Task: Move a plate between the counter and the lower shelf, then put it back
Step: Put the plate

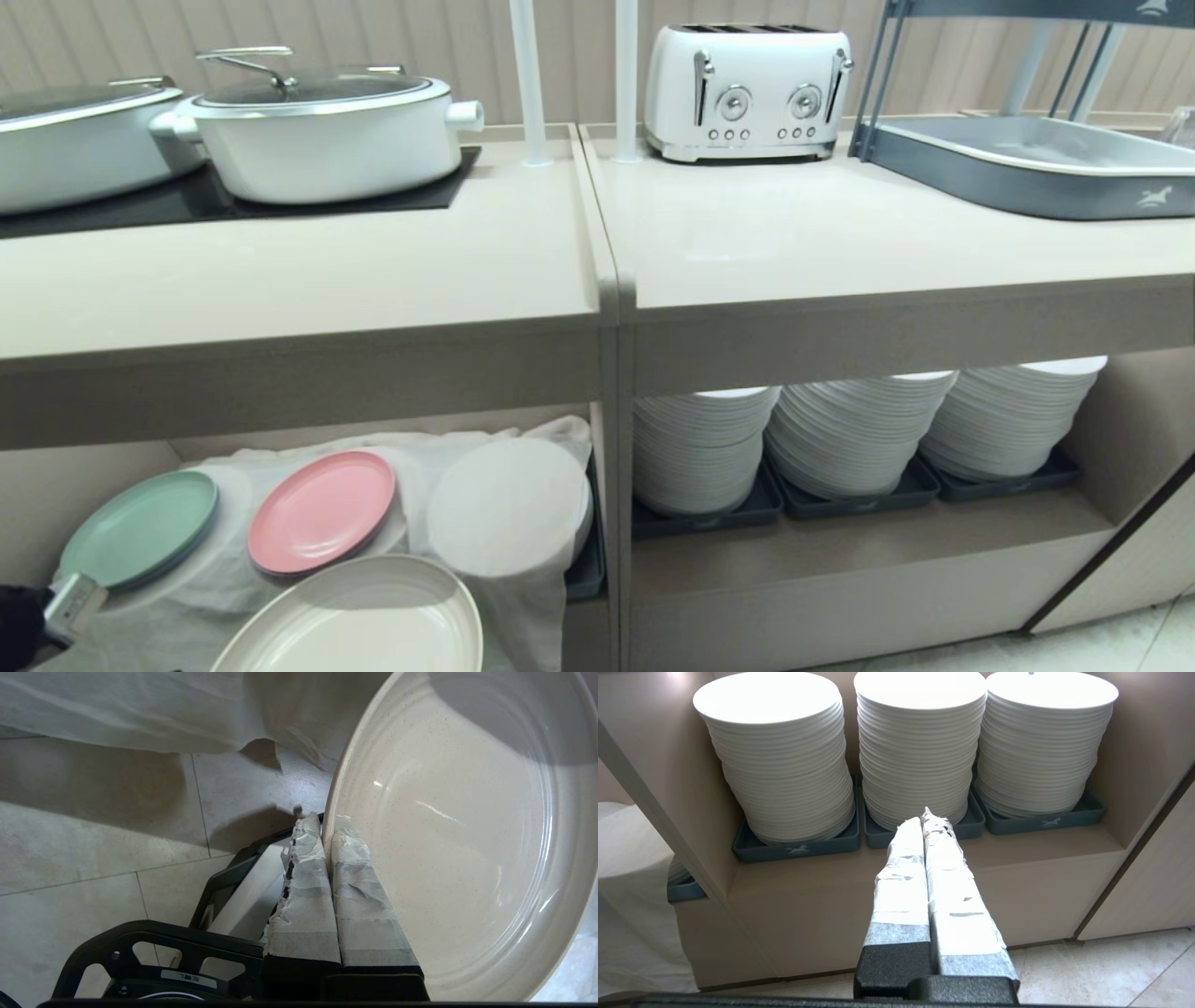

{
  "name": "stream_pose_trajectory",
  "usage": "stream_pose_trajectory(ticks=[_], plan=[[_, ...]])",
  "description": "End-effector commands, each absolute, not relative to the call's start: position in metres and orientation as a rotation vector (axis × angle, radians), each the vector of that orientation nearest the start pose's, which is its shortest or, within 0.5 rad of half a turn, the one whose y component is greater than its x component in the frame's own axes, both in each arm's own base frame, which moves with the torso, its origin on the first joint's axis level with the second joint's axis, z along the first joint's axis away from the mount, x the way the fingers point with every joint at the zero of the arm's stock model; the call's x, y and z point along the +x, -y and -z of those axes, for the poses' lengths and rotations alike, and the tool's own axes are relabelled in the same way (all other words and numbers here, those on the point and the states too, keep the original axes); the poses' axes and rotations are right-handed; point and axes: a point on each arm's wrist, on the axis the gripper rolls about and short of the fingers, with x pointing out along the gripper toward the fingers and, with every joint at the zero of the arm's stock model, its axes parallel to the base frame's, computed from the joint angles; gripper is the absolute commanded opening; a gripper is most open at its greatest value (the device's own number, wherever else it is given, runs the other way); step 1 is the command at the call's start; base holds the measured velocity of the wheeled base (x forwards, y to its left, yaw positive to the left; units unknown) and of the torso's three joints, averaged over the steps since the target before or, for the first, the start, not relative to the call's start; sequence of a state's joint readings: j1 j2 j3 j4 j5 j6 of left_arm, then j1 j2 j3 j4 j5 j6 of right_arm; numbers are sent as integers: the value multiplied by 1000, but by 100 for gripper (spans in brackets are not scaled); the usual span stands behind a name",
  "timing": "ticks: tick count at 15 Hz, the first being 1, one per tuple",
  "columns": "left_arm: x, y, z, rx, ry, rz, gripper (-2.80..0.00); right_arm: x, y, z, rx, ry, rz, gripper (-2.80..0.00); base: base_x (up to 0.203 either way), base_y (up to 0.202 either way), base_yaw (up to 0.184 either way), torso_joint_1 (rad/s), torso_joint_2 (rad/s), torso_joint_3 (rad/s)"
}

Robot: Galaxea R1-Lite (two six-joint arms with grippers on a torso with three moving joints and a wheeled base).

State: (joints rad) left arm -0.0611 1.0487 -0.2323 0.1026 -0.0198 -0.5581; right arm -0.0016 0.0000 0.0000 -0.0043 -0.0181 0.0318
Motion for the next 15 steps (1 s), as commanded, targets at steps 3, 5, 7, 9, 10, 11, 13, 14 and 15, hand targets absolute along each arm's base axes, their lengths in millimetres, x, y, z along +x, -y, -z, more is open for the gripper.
stream_pose_trajectory(ticks=[3,5,7,9,10,11,13,14,15], plan=[[87,6,-103,-502,-916,-185,-280,-23,0,-76,32,5,20,-280,0,0,0,207,-490,-283],[87,6,-103,-504,-916,-184,-280,-23,0,-76,32,5,20,-280,0,0,0,215,-500,-274],[88,6,-103,-507,-918,-173,-280,-23,0,-76,32,5,20,-280,0,0,0,233,-515,-284],[88,6,-103,-509,-918,-172,-280,-23,0,-76,32,5,20,-280,0,0,0,240,-517,-286],[88,6,-103,-509,-918,-172,-280,-23,0,-76,32,5,20,-280,0,0,0,248,-537,-294],[88,6,-103,-509,-918,-172,-280,-23,0,-76,32,5,20,-280,0,0,0,256,-552,-294],[88,6,-104,-509,-917,-172,-280,-23,0,-76,34,5,20,-280,0,0,0,258,-547,-296],[88,6,-104,-509,-917,-171,-280,-23,0,-76,32,5,20,-280,0,0,0,263,-571,-305],[88,6,-104,-509,-917,-171,-280,-23,0,-76,32,5,20,-280,0,0,0,271,-569,-303]])
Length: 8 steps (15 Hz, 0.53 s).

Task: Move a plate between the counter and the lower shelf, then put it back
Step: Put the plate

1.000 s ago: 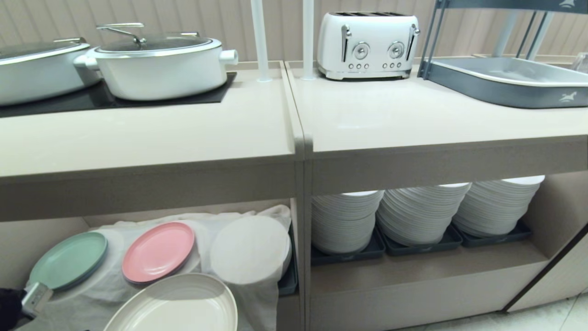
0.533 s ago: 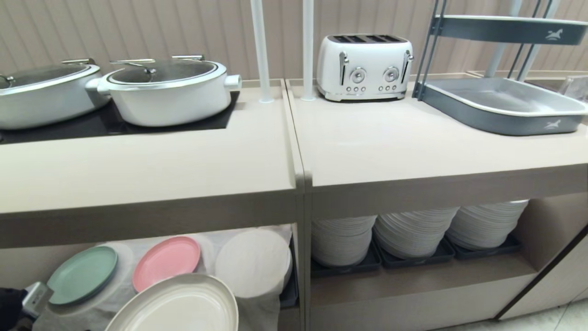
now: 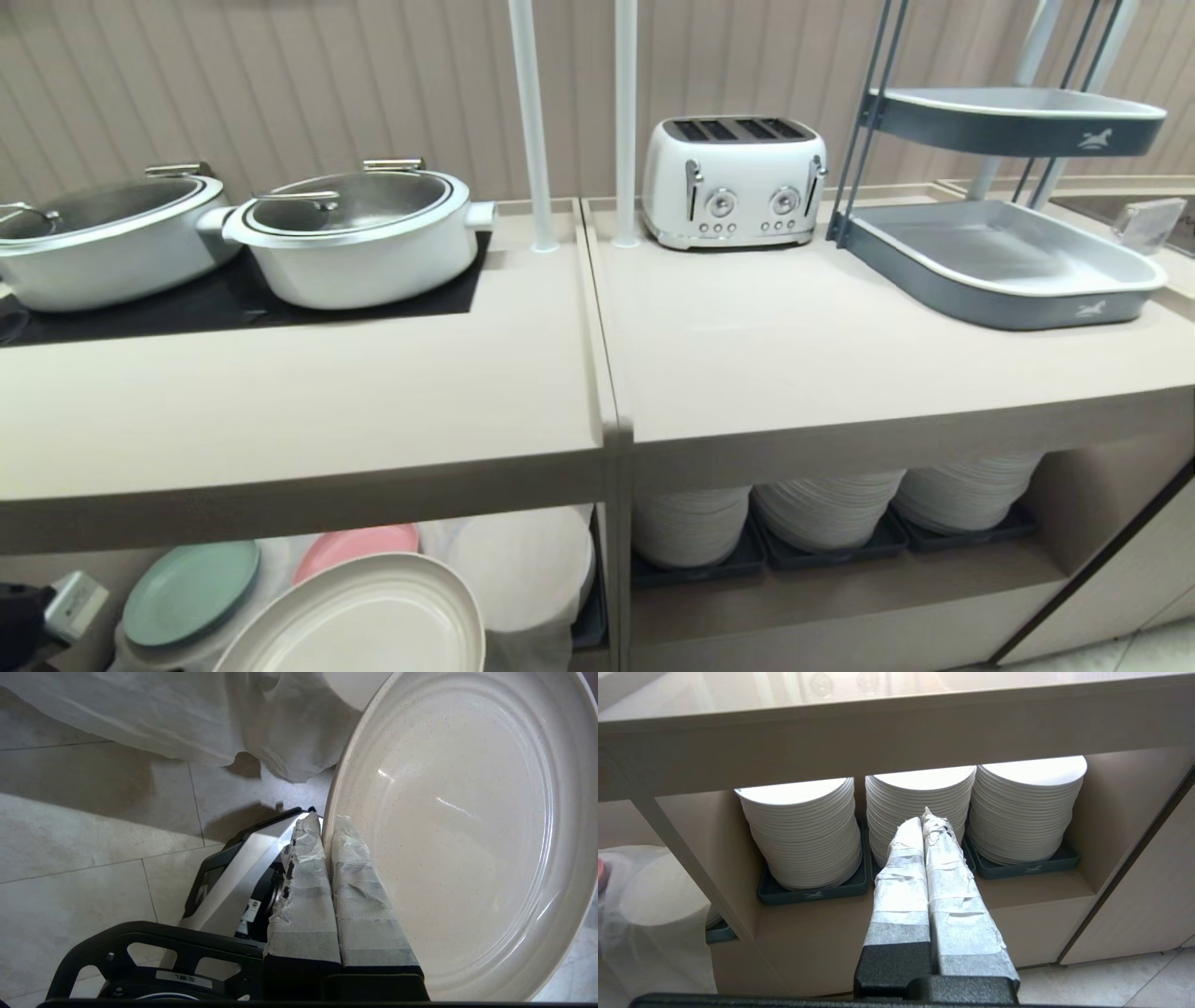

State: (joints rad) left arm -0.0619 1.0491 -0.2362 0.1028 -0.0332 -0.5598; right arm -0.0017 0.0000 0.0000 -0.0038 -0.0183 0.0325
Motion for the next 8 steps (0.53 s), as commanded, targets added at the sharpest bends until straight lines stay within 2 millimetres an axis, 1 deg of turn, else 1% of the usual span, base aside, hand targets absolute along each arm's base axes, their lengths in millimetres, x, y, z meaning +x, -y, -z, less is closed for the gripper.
stream_pose_trajectory(ticks=[1,5,8], plan=[[88,6,-104,-509,-917,-172,-280,-23,0,-76,32,5,20,-280,0,0,0,274,-593,-311],[88,6,-104,-510,-915,-172,-280,-23,0,-76,32,5,20,-280,0,0,0,275,-574,-303],[88,6,-104,-510,-914,-171,-280,-23,0,-76,32,5,20,-280,0,0,0,196,-395,-206]])
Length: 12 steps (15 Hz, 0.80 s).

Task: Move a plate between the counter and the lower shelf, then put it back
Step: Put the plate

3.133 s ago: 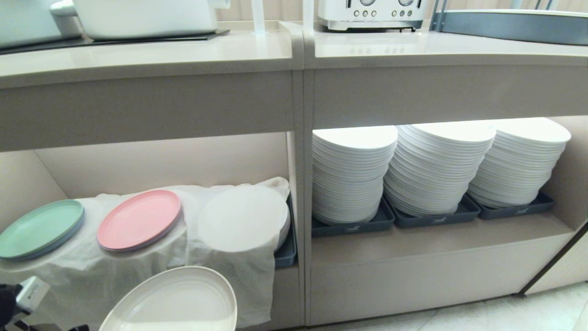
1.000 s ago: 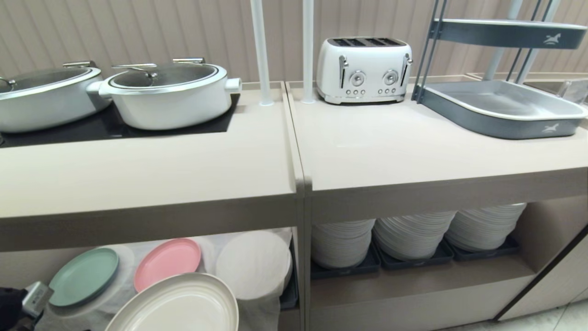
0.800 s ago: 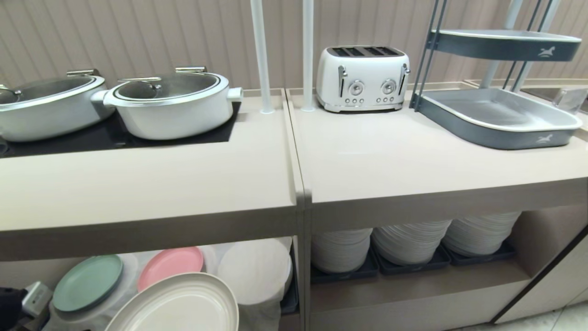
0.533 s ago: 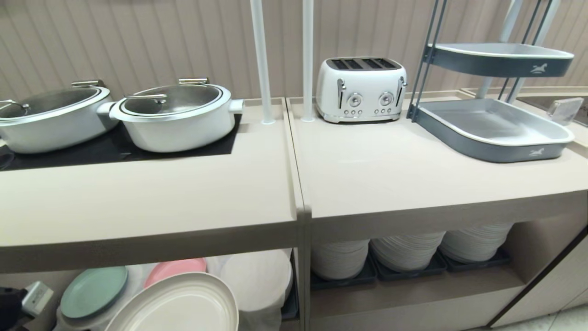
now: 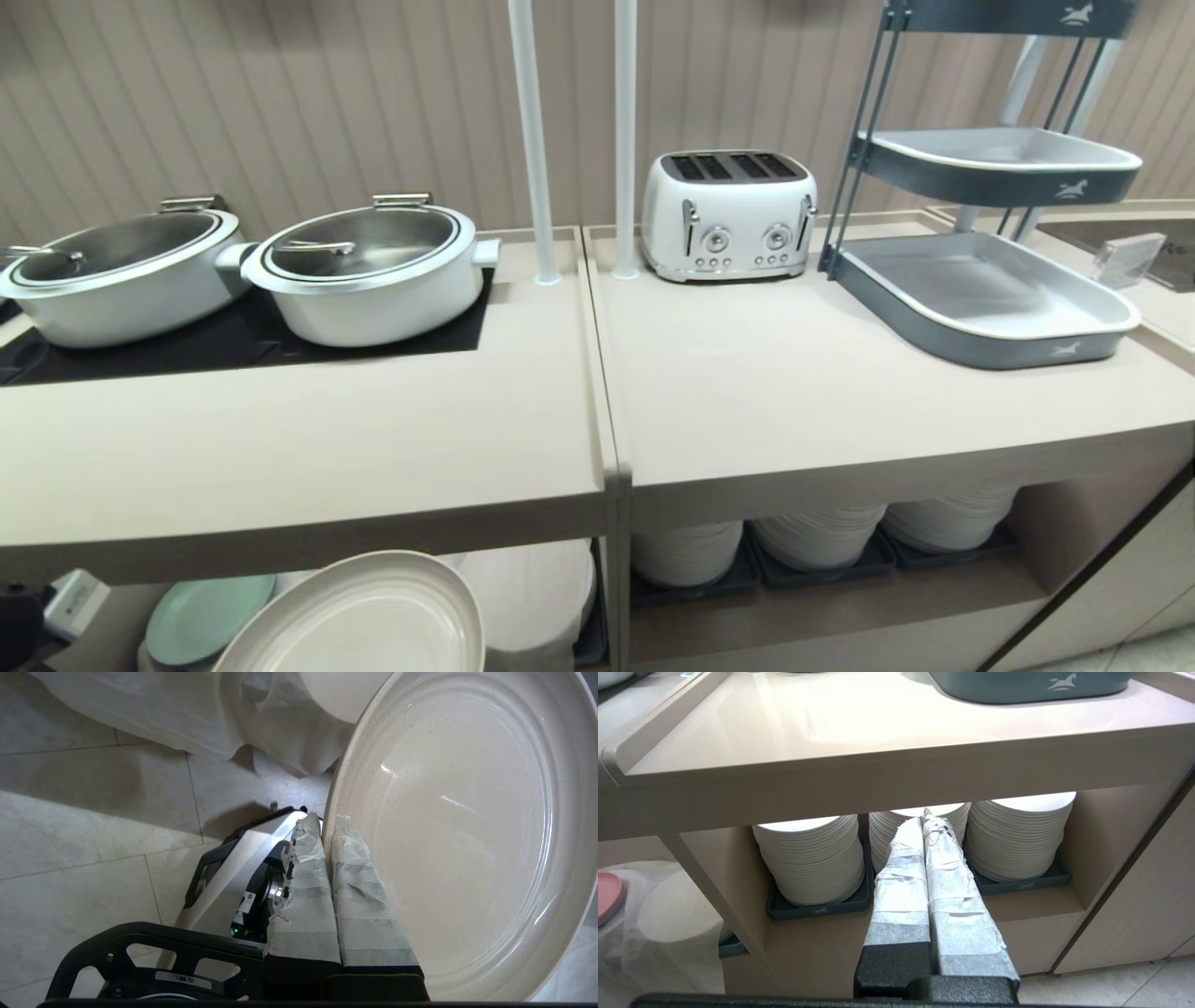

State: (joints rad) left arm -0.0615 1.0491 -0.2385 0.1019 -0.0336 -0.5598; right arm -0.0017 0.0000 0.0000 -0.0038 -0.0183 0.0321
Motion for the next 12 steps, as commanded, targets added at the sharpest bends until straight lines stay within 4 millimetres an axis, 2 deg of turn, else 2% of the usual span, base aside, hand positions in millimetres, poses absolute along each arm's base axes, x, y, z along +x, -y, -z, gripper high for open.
stream_pose_trajectory(ticks=[1,12], plan=[[88,6,-104,-509,-915,-172,-280,-23,0,-76,32,5,20,-280,0,0,0,180,-365,-186],[89,6,-105,-511,-912,-173,-280,-23,0,-76,32,5,20,-280,0,0,0,163,-325,-168]])
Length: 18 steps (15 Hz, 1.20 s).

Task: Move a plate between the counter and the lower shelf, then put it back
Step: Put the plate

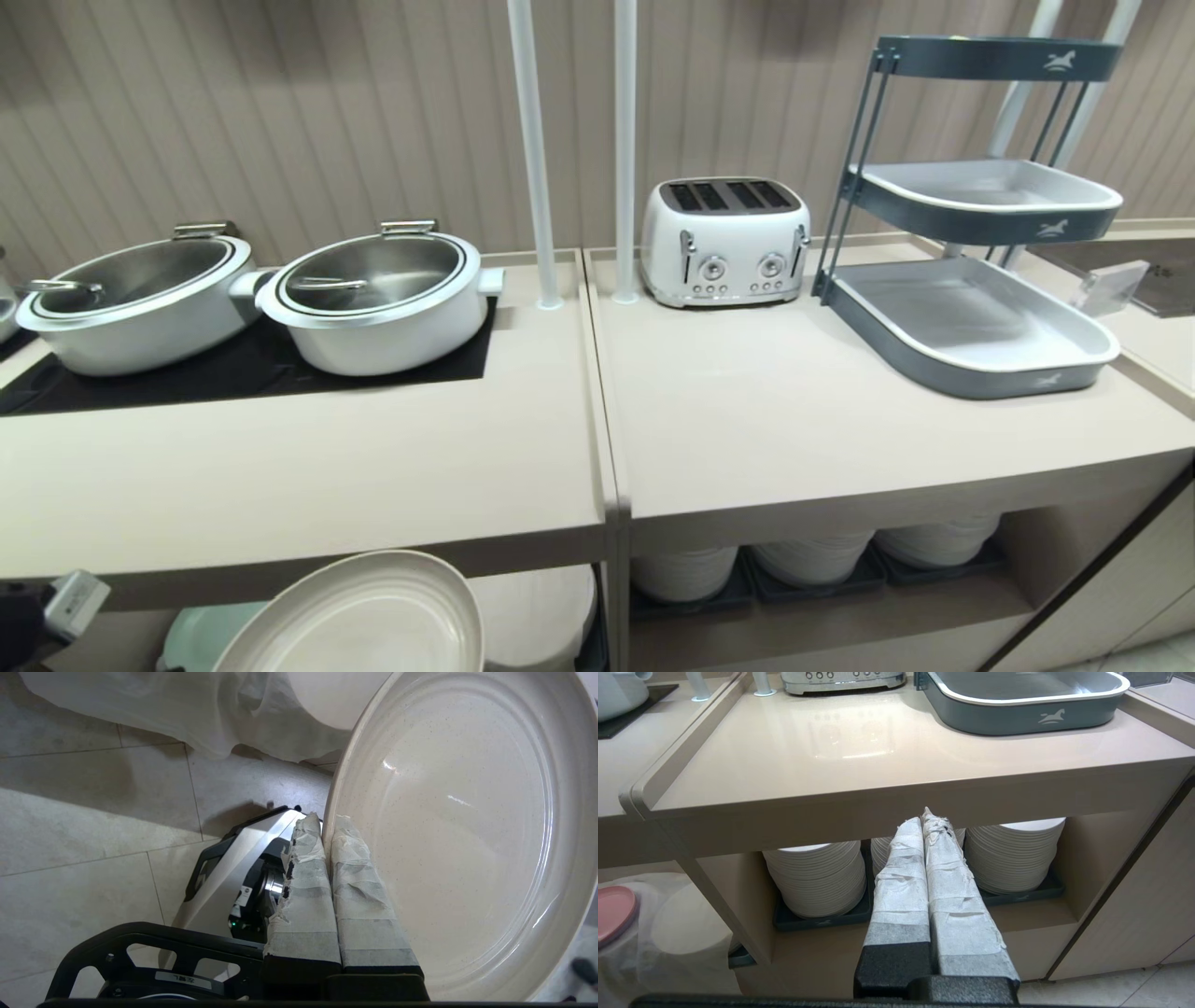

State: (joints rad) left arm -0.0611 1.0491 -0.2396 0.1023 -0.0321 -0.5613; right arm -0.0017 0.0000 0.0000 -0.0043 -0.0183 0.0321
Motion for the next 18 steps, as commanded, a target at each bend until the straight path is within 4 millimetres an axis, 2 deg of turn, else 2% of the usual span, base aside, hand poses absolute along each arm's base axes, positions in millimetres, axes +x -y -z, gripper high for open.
stream_pose_trajectory(ticks=[1,8,18], plan=[[88,6,-104,-511,-913,-173,-280,-23,0,-76,32,5,20,-280,0,0,0,168,-327,-166],[88,6,-104,-511,-913,-175,-280,-23,0,-76,32,5,20,-280,0,0,0,126,-252,-125],[89,6,-106,-516,-902,-177,-280,-23,0,-76,38,5,20,-280,0,0,0,2,-5,0]])
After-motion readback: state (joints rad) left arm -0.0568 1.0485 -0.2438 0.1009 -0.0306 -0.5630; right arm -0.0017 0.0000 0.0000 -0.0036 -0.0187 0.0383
